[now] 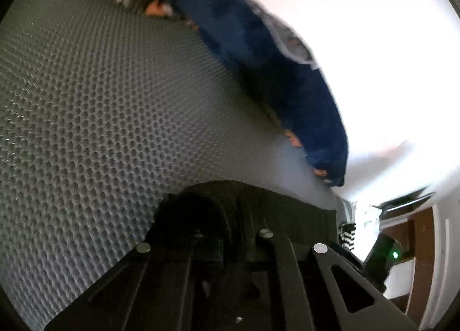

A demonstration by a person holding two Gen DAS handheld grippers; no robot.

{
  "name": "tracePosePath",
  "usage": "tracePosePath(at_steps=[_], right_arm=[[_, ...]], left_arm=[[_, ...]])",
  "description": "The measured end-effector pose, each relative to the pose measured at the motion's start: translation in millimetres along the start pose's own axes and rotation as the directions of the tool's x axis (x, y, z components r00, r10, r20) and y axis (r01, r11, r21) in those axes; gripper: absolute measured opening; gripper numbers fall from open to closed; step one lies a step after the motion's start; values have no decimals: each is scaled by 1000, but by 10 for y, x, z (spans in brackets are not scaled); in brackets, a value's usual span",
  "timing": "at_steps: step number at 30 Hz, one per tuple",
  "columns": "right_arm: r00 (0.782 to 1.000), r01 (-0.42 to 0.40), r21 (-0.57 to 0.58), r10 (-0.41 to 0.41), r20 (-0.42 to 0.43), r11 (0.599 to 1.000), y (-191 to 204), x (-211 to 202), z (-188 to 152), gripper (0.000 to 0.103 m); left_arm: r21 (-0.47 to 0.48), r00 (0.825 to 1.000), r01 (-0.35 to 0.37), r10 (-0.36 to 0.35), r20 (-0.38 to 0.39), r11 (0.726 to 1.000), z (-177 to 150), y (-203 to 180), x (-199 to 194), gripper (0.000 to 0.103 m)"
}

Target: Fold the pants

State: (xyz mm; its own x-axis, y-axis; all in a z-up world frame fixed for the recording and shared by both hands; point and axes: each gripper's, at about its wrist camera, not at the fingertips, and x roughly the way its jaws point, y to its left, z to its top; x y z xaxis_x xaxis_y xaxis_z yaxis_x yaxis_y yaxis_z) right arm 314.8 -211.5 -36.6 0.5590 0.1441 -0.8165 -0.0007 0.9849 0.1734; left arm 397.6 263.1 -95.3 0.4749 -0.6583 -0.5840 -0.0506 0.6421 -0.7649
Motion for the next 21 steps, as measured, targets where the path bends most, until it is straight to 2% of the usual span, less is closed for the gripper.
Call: tracePosePath(at_steps=[4,7,10,12,16,18,21], right_arm=[[999,-13,-159,8,-33,987,-21,52,251,102],[996,-58,-290,38,-75,955,-13,89,455,102],[988,-119,-419,66,-140,900,42,161,684,102],[980,-158,-462,81,-182,873,67,214,787,100],[940,-284,-511,129,-317,811,142,411,972,98],[905,-361,-521,155,-397,773,198,522,999,97],[855,-438,-542,147,-497,717,309,708,1018,91]], left_arm=[[113,997,53,-58,44,992,-134,-387,-253,7],[242,992,97,-113,54,965,-331,-738,-468,7],[313,988,130,-150,43,941,-478,-921,-587,7],[336,987,137,-159,38,932,-543,-960,-678,7],[344,983,160,-180,28,925,-643,-941,-841,7],[357,982,165,-186,25,920,-700,-907,-949,7],[377,984,157,-179,24,913,-767,-907,-1081,7]])
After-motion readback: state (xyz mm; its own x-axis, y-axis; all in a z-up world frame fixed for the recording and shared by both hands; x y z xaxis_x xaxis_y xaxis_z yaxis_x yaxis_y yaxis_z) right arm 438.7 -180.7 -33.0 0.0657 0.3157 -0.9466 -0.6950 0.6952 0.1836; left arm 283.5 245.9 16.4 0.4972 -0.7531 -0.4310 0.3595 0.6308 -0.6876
